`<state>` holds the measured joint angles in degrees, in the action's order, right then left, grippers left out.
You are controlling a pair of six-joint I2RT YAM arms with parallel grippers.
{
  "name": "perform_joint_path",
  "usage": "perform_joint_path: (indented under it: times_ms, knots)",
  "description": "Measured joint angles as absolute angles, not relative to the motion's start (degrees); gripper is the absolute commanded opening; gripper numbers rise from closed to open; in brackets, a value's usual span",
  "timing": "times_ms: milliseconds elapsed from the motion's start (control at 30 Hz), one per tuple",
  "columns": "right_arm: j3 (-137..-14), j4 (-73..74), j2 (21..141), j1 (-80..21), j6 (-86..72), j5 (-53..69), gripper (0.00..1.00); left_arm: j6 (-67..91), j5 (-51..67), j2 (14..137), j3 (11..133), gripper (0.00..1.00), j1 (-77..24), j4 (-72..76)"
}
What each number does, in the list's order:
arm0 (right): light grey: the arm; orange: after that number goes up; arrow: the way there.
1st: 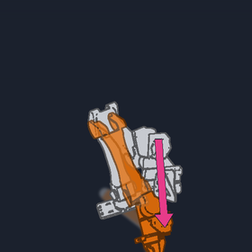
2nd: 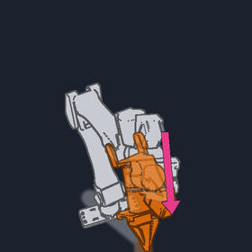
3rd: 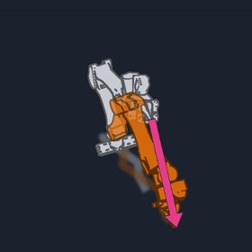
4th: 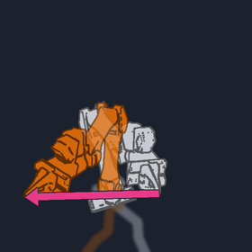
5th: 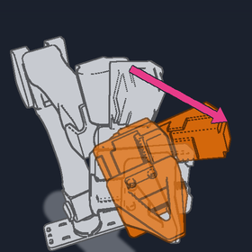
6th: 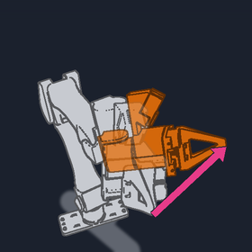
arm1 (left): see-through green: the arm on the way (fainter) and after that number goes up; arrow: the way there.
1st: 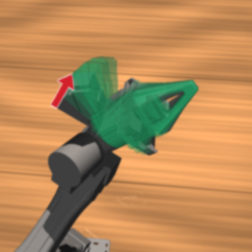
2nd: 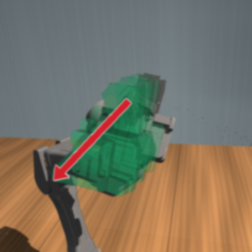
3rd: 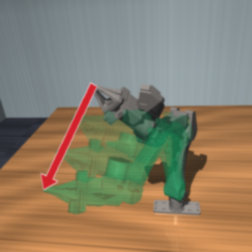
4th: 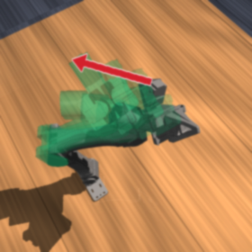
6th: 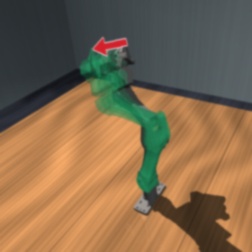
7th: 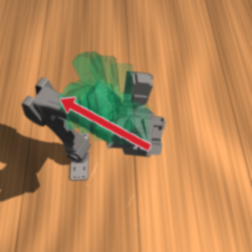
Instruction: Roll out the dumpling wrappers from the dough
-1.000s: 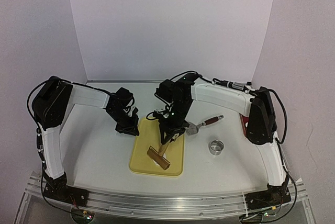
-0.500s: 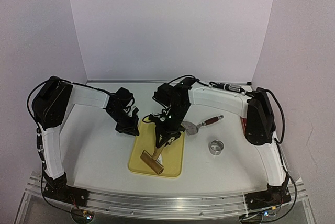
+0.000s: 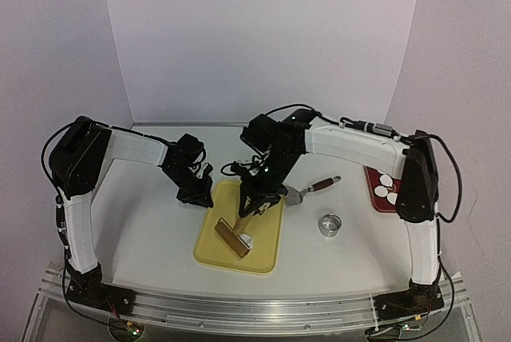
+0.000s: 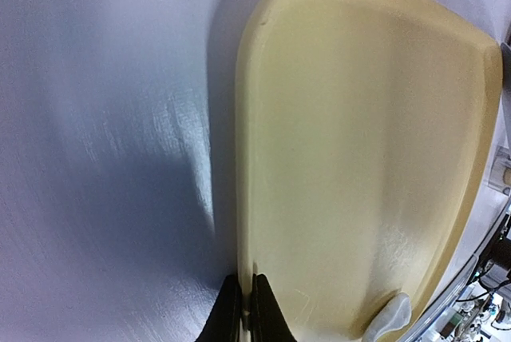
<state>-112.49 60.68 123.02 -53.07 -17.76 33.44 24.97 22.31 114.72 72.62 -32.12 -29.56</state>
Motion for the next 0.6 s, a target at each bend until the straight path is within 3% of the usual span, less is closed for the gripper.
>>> perform_joint_path:
  times_ms: [267, 467, 600]
  knots:
    - [-98.28, 56.03, 105.16, -48.65, -24.96, 32.34, 0.0, 24.01, 22.38, 114.18, 72.6, 0.25, -32.52, -30.02]
    - [-89.69, 47.64, 105.9, -46.63, -28.52, 34.22, 0.0, 23.97, 22.3, 112.14, 70.74, 0.38, -32.64, -30.73]
    - [-87.17, 43.27, 108.51, -46.29, -29.93, 36.78, 0.0, 23.86, 22.64, 111.18, 69.4, 0.36, -32.64, -30.97]
